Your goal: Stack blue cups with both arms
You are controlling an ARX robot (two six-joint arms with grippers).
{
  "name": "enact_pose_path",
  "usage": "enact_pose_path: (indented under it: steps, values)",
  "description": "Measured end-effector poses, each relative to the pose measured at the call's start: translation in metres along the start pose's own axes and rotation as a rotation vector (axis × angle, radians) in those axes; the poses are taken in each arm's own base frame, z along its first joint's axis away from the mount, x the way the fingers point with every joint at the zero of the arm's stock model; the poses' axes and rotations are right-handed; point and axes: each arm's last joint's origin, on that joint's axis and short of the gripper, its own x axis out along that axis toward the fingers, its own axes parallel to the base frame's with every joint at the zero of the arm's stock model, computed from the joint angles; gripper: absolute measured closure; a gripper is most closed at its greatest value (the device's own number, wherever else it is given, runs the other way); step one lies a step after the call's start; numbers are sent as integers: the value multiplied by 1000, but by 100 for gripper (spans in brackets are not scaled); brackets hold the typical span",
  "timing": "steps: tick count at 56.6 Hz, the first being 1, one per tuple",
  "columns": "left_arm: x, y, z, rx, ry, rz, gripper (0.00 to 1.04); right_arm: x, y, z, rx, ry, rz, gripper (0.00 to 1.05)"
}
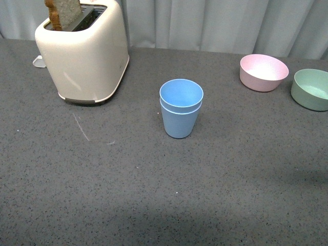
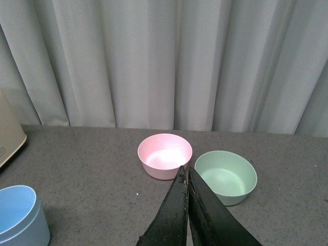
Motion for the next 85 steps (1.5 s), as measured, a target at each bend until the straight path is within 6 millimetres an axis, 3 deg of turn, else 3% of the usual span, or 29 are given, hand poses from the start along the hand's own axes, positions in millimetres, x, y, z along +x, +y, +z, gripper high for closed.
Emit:
enact_pose_path:
  steps: [21, 42, 85]
  values:
    - [0, 0, 0, 0, 0, 0, 7, -37, -20, 1, 2, -4, -1, 104]
    - [0, 0, 0, 0, 0, 0, 7, -60, -20, 2, 2, -11, 3, 104]
    - [0, 0, 0, 0, 0, 0, 7, -85, -20, 6, 3, -28, 3, 104]
